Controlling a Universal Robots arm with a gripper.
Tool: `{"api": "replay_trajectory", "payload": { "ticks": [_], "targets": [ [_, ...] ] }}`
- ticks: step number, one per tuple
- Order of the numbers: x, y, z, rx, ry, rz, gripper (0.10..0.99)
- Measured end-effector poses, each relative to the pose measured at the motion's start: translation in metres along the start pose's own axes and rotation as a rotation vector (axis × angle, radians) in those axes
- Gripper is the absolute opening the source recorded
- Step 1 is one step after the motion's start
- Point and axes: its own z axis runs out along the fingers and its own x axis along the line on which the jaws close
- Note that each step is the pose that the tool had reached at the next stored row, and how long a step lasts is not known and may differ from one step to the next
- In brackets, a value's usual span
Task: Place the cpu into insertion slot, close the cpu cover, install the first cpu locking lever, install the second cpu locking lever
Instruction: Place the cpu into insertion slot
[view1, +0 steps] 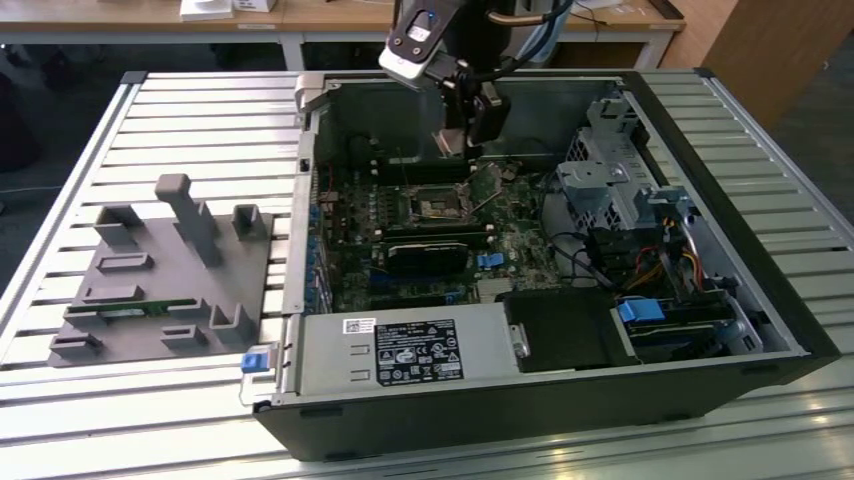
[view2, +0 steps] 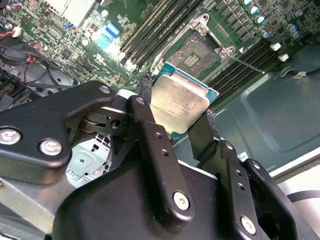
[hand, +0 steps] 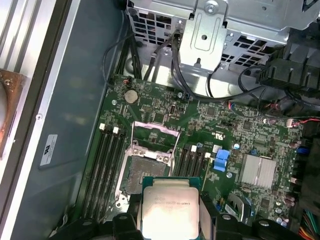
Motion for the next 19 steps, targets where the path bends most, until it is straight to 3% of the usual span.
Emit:
{"api": "replay_trajectory", "payload": {
  "ticks": [9,19],
  "targets": [
    [-0.0001,-0.0008,0.0103,0.003,-0.0119,0.002,0.541],
    [0.0,-0.0015,0.0188,0.001,-0.022,0.132,0.541]
  ]
}}
